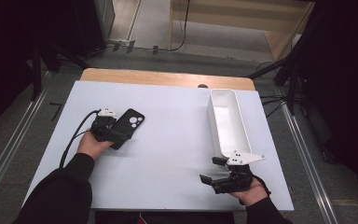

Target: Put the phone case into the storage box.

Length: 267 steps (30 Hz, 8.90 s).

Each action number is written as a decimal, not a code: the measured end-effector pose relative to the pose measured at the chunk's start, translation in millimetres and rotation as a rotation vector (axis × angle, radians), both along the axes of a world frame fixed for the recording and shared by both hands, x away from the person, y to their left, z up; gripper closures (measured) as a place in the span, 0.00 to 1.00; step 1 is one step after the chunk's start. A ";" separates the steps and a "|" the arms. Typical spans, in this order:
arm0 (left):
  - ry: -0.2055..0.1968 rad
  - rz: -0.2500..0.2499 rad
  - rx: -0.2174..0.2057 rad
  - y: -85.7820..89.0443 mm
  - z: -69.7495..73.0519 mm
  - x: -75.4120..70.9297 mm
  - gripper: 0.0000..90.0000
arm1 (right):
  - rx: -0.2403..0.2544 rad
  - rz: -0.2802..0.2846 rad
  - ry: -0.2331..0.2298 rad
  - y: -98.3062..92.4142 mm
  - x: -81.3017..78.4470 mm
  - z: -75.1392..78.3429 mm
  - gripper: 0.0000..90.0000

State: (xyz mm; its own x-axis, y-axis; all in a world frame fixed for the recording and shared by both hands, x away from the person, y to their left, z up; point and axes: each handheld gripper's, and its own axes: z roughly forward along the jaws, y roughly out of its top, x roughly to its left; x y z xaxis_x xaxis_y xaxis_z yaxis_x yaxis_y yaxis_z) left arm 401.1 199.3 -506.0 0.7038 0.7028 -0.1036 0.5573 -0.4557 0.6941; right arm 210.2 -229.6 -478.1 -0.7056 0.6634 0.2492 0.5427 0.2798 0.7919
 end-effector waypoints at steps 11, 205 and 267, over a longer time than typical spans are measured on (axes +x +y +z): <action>-0.061 0.011 0.120 -11.2 -2.8 -5.1 0.00 | 0.001 0.001 -0.002 0.3 -0.2 -0.1 0.15; -0.140 0.137 -0.345 -88.3 34.1 -108.5 0.16 | 0.113 -0.143 0.093 67.1 77.3 52.7 0.19; -0.125 0.154 -0.454 -106.1 26.5 -120.1 0.16 | 0.219 -0.226 0.306 90.5 132.1 42.8 0.61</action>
State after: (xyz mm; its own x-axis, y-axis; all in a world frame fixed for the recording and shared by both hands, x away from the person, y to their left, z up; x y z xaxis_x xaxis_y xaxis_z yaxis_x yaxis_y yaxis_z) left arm 281.0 93.2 -479.5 0.6220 0.7029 -0.3450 0.4941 -0.0106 0.8694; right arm 342.2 -139.1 -435.3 -0.4205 0.7012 0.5758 0.7897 -0.0296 0.6128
